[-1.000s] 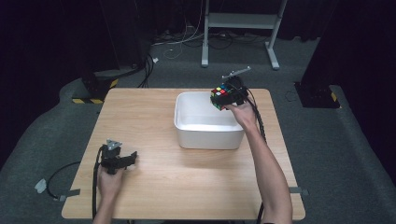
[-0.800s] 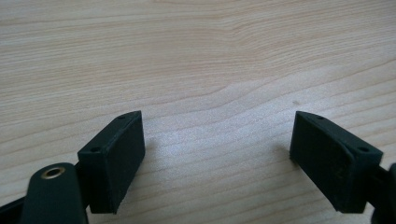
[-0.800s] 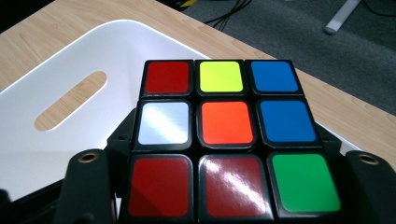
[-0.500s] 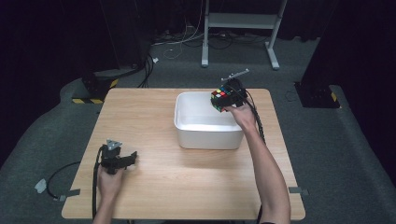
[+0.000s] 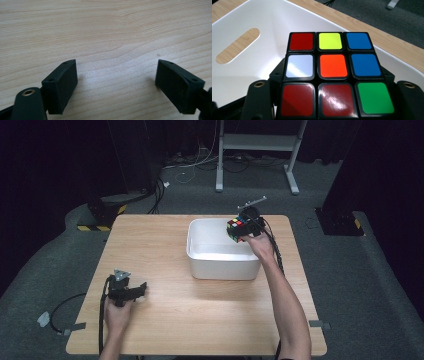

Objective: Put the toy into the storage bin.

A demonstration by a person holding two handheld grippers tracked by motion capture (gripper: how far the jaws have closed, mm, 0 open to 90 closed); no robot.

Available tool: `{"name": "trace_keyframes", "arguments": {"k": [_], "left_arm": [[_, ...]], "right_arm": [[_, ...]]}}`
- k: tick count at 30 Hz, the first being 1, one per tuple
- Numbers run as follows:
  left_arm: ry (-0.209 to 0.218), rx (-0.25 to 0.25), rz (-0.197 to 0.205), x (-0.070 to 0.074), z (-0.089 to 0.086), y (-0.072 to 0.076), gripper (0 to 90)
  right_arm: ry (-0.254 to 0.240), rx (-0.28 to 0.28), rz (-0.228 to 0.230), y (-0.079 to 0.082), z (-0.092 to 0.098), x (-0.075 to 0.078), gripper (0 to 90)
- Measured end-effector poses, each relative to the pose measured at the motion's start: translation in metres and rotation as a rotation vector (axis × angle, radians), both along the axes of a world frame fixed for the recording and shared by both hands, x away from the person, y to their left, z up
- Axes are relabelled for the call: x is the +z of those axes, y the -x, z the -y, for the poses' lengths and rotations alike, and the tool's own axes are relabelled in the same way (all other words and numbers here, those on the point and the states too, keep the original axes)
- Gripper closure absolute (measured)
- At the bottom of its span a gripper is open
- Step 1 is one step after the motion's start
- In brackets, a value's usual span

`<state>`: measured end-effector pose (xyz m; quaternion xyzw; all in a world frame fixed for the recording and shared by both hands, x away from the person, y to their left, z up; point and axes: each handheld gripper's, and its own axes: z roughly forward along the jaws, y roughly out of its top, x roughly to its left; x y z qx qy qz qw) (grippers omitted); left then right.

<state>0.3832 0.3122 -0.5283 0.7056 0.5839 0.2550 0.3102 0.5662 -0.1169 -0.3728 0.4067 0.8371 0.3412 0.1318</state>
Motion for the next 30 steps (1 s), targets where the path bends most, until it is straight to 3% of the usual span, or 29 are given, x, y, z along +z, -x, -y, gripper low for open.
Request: {"name": "trace_keyframes", "arguments": {"k": [15,30], "left_arm": [[0.000,0.000,0.000,0.000,0.000,0.000,18.2],[0.000,0.000,0.000,0.000,0.000,0.000,18.2]], "right_arm": [[0.019,-0.003,-0.037,-0.001,-0.002,-0.011,33.6],[0.017,0.005,-0.032,0.002,-0.004,-0.011,33.5]]}}
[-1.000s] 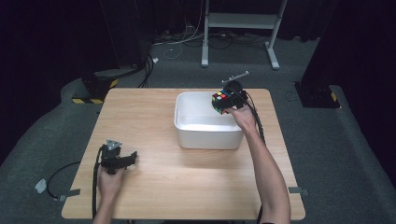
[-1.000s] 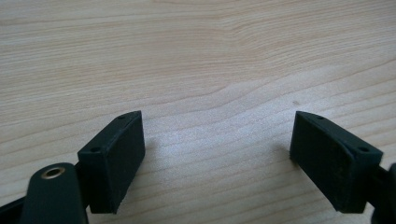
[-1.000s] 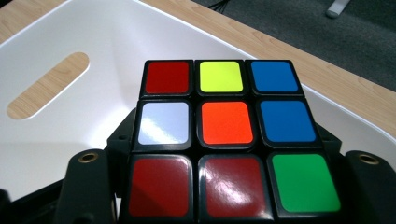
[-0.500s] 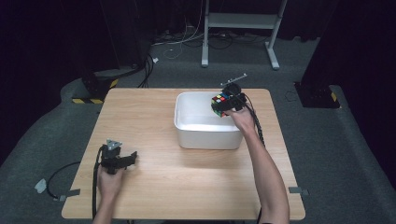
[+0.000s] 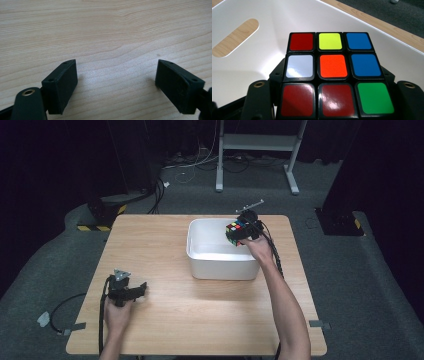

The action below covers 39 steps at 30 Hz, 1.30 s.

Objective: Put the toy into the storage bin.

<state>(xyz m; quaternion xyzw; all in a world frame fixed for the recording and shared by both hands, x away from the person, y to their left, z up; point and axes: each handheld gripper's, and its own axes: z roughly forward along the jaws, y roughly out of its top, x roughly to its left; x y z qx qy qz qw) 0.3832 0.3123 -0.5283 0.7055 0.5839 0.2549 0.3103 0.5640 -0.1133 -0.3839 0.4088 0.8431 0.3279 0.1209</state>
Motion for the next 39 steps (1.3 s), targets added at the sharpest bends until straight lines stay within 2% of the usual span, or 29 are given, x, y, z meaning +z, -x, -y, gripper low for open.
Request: {"name": "trace_keyframes", "arguments": {"k": [23,30,36,39], "left_arm": [[0.001,0.000,0.000,0.000,0.000,0.000,18.2],[0.000,0.000,0.000,0.000,0.000,0.000,18.2],[0.001,0.000,0.000,0.000,0.000,0.000,18.2],[0.001,0.000,0.000,0.000,0.000,0.000,18.2]], "right_arm": [[-0.011,0.019,0.032,0.014,0.000,0.006,33.5],[0.000,0.023,0.022,0.017,-0.001,0.006,33.5],[-0.011,0.022,0.020,0.020,0.002,0.006,33.5],[-0.037,0.025,0.020,0.022,0.005,0.007,33.5]]}}
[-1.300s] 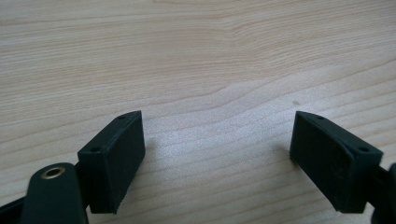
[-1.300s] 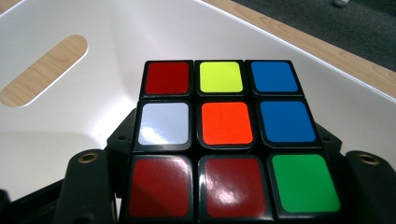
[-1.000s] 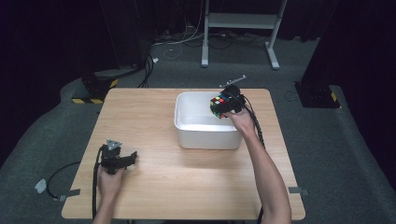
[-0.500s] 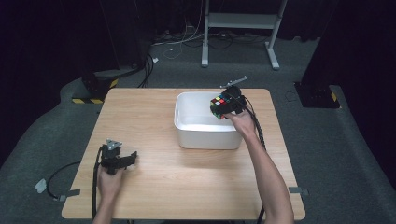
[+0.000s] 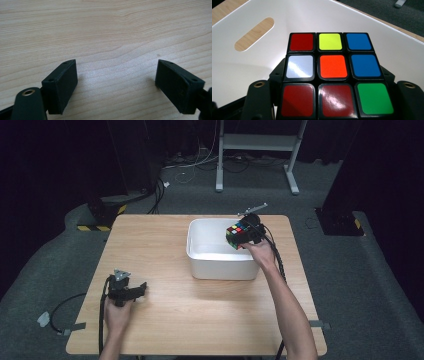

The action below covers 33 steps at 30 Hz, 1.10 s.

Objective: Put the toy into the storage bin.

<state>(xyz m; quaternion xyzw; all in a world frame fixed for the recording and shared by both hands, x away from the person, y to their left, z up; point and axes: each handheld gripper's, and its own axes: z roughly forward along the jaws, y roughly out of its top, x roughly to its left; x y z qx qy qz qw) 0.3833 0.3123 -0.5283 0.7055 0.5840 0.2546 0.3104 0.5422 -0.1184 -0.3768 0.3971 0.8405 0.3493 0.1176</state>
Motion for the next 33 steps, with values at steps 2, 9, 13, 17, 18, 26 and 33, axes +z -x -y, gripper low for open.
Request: {"name": "trace_keyframes", "arguments": {"k": [2,9,13,17,18,26,33], "left_arm": [[0.000,0.000,0.000,0.000,0.000,0.000,18.2],[0.000,0.000,0.000,0.000,0.000,0.000,18.2],[0.001,0.000,0.000,0.000,0.000,0.000,18.2],[0.000,0.000,0.001,0.000,0.000,0.000,18.2],[0.002,0.001,0.001,0.000,0.000,0.000,18.2],[0.000,0.000,0.000,0.000,0.000,0.000,18.2],[0.000,0.000,0.000,0.000,0.000,0.000,18.2]], "right_arm": [[-0.002,0.000,-0.001,0.002,0.001,0.001,33.6],[-0.003,0.012,-0.010,0.007,0.000,0.001,33.6],[-0.005,0.014,-0.008,0.010,0.000,0.002,33.6],[0.004,0.016,-0.012,0.012,-0.001,0.001,33.6],[0.003,0.018,-0.012,0.012,-0.001,0.002,33.6],[0.002,0.018,-0.010,0.017,-0.001,0.002,33.6],[-0.005,0.019,-0.005,0.022,0.003,0.001,33.6]]}}
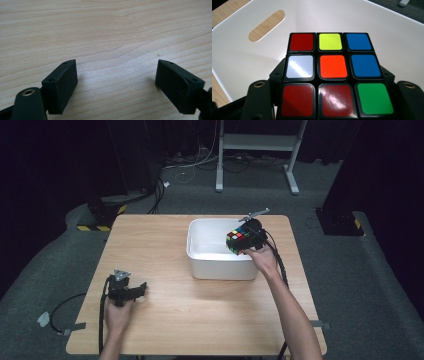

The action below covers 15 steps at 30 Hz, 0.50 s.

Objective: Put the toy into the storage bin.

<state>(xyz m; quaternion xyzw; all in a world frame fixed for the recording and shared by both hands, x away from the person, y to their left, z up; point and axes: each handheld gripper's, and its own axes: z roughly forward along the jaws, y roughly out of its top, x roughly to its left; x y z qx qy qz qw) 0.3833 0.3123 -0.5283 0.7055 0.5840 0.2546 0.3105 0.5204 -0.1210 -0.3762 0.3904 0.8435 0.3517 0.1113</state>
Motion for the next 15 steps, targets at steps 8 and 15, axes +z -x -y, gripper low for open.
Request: {"name": "trace_keyframes", "arguments": {"k": [8,15], "left_arm": [[0.000,0.000,0.000,0.0000,0.0000,0.0000,18.2],[0.000,0.000,0.000,0.0000,0.0000,0.0000,18.2]], "right_arm": [[0.008,0.004,-0.004,0.0038,0.0006,-0.0027,33.5],[0.008,0.015,0.006,0.0092,-0.0003,0.0002,33.5]]}}
